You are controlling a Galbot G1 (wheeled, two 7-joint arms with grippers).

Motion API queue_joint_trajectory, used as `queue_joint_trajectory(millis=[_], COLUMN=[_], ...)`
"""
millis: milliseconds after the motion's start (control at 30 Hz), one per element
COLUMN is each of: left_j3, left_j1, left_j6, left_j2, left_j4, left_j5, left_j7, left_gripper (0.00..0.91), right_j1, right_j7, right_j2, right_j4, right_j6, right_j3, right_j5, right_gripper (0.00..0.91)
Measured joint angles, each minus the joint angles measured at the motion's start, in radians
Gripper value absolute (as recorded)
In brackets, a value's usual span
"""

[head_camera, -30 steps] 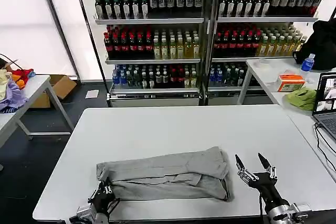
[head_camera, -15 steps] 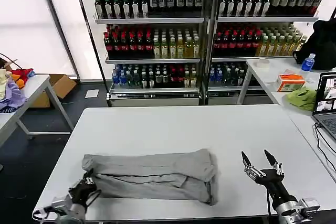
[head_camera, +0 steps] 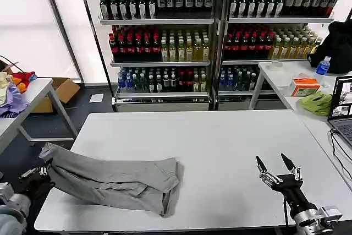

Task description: Fold and organize the clothes.

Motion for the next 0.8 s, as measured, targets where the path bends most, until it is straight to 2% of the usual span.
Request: queue_joint_trajectory(millis=[233, 500, 800], left_j3=[0.041, 0.248, 0.484], left_j1=[-0.033, -0.054, -0.078], left_j6=[0.042, 0.074, 0.086], left_j2=[0.037, 0.007, -0.044], left_j4=[-0.081, -0.202, -0.225], left_j5=[-0.051, -0.037, 0.032], left_j7=[0.014, 0.006, -0.01], left_gripper=[0.02, 0.02, 0.02], right_j1=[-0.009, -0.018, -0.011], right_j7=[0.007, 0.014, 0.016], right_j2=[0.002, 0.01, 0.019], right_j4=[0.011, 0.023, 0.029], right_j6=[-0.001, -0.01, -0.018], right_j3=[0.009, 0.007, 0.012], right_j5=[0.0, -0.011, -0.014], right_gripper=[0.907, 0.907, 0.907])
